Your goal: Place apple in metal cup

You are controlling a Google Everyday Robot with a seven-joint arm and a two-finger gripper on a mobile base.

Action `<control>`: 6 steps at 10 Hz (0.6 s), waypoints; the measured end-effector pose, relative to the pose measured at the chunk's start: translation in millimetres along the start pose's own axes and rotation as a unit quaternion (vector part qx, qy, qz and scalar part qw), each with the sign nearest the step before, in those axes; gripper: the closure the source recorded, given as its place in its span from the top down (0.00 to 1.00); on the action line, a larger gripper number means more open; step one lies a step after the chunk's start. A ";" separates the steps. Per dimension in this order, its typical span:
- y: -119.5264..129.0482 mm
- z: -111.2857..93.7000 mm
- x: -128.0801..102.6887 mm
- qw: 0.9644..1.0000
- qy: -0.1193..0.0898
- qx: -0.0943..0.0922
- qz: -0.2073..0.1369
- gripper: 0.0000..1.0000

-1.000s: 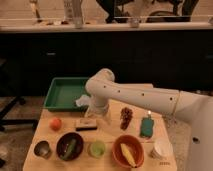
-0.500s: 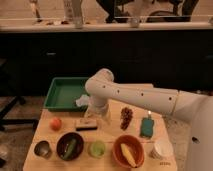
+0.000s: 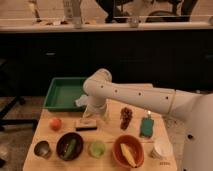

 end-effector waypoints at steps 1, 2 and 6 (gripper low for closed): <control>-12.6 2.9 -1.4 1.000 -0.002 -0.001 -0.011 0.80; -22.3 4.9 -2.7 1.000 -0.003 -0.003 -0.022 0.80; -60.3 8.4 -4.8 0.998 -0.003 -0.002 -0.065 0.80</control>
